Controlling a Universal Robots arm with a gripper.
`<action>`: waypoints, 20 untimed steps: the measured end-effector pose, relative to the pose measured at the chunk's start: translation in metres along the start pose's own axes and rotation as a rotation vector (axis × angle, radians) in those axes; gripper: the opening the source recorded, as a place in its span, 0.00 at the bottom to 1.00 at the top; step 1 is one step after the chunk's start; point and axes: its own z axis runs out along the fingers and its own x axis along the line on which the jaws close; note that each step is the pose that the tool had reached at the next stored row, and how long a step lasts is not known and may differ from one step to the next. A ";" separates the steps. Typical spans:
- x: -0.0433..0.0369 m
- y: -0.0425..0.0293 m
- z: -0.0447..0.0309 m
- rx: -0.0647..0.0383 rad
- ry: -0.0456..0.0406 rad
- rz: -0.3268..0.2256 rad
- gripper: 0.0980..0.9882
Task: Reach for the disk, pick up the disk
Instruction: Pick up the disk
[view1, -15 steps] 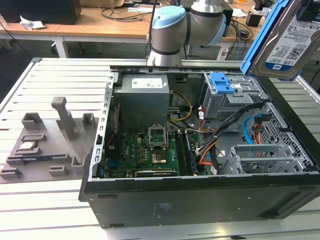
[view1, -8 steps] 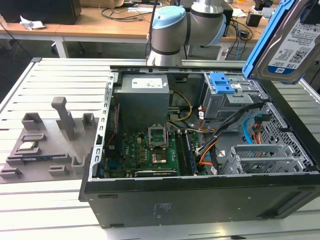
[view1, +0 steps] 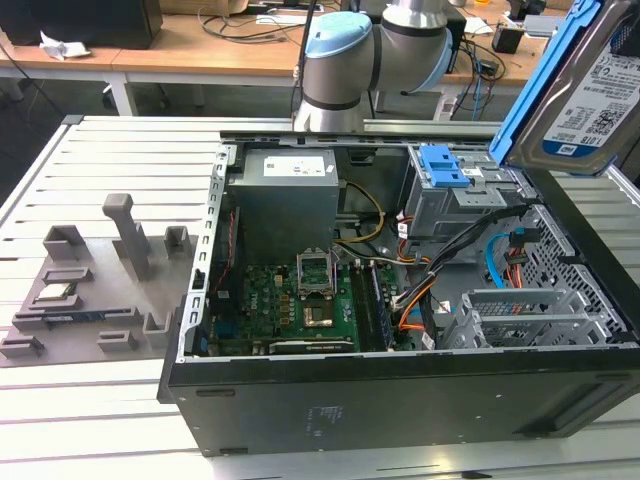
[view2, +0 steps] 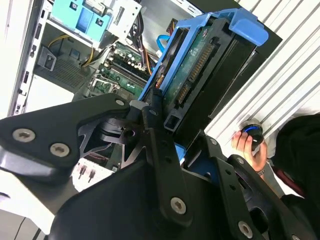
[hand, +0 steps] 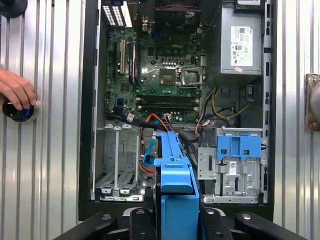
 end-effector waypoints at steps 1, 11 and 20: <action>0.0015 0.0000 0.0001 0.000 0.0000 0.000 0.30; 0.0144 0.0002 0.0005 0.000 -0.0001 0.000 0.30; 0.0262 0.0003 0.0025 0.000 0.0011 0.000 0.30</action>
